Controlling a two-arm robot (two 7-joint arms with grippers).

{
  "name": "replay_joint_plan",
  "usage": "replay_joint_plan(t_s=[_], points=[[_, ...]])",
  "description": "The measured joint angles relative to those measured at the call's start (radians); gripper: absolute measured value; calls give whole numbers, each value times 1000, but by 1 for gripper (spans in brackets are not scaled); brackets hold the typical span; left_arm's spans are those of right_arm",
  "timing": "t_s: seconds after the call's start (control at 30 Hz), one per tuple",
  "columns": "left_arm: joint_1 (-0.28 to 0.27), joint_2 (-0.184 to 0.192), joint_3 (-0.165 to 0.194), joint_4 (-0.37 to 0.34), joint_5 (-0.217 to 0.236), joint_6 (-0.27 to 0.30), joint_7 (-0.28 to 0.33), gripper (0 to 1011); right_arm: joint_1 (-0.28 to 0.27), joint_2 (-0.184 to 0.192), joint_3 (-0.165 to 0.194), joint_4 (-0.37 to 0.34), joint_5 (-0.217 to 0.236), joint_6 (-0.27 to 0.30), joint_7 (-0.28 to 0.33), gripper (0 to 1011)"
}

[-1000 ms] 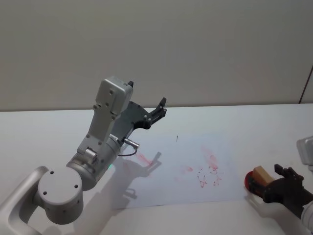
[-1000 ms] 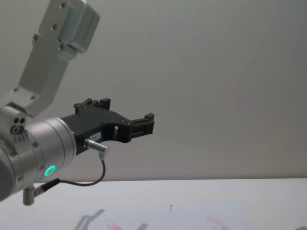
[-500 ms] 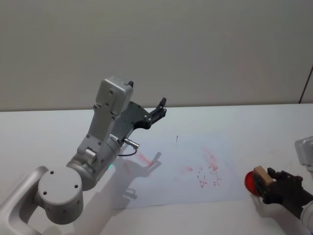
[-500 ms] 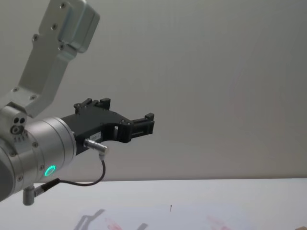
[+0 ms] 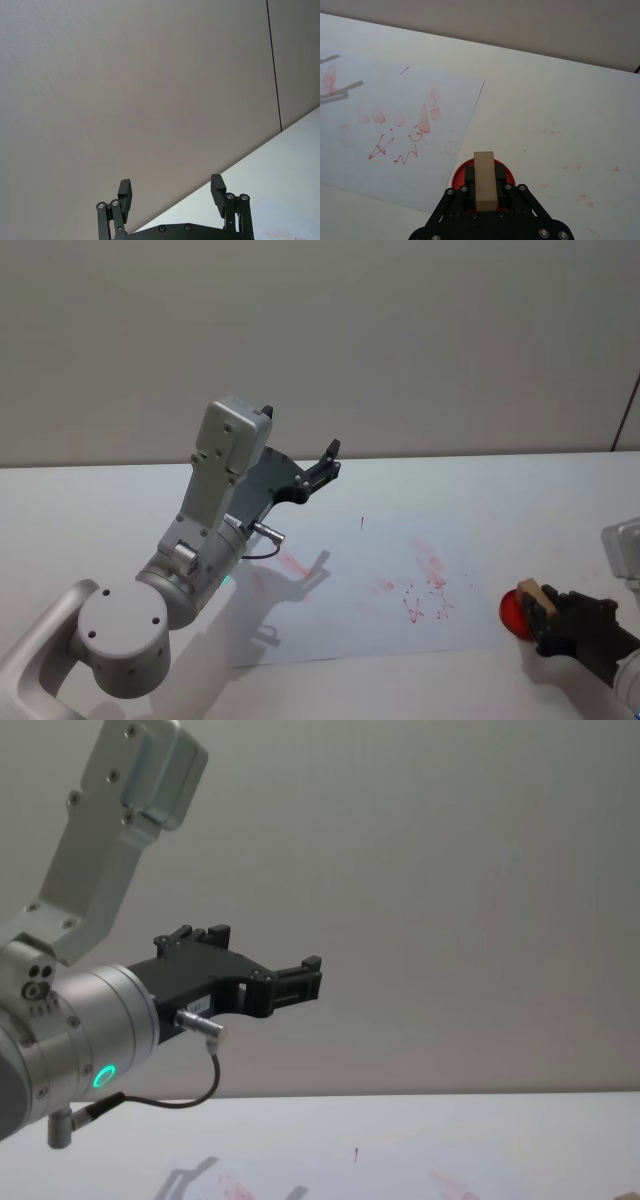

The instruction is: Use the one hand to pick up the stamp and affix it onto the A4 paper.

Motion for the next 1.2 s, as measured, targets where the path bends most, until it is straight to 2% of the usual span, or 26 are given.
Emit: replay_joint_plan(t_s=[0.2,0.43,0.67,0.83,0.93,1.03,1.1,1.2], points=[[0,0,0,0,0,0,0,1001,10,-3,0,1,-9,-20,17,214],[0,0,0,0,0,0,0,1001,45,-14,-3,6,-31,-60,68,214],[0,0,0,0,0,0,0,1001,102,-39,-14,25,-53,-96,144,214],[0,0,0,0,0,0,0,1001,158,-69,-28,58,-68,-112,222,214],[0,0,0,0,0,0,0,1001,178,-81,-35,74,-73,-112,253,214],[0,0,0,0,0,0,0,1001,212,-100,-48,106,-83,-107,312,214],[0,0,0,0,0,0,0,1001,218,-103,-50,113,-85,-105,319,214],[0,0,0,0,0,0,0,1001,247,-120,-63,147,-98,-86,371,214]])
